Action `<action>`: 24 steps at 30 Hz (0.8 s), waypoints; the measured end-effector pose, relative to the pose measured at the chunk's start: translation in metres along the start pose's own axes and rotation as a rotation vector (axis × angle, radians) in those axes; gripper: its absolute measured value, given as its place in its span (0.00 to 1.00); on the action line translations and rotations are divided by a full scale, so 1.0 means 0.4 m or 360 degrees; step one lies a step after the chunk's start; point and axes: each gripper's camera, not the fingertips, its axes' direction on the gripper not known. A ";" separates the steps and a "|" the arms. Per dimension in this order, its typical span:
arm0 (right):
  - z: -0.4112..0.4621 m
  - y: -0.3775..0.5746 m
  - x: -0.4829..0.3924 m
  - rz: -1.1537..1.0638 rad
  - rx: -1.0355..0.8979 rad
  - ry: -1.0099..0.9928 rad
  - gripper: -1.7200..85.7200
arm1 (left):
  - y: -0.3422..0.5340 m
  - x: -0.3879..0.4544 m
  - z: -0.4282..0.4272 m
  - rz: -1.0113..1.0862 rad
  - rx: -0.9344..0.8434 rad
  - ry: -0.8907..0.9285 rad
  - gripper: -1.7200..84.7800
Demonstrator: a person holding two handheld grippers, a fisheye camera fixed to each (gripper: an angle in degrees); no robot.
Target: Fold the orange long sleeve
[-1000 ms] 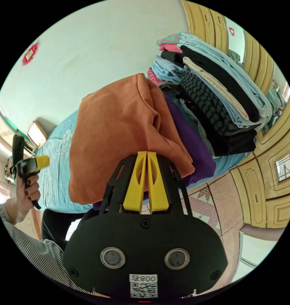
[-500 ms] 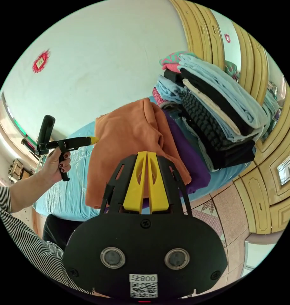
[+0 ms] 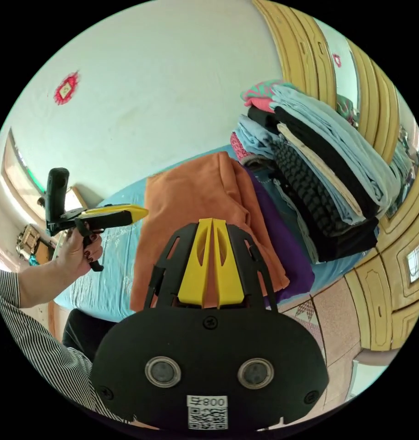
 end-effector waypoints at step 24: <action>0.440 0.251 -0.387 0.0018 0.0118 -0.0118 0.02 | 0.635 0.009 -0.746 -0.0019 -0.0164 -0.0070 0.03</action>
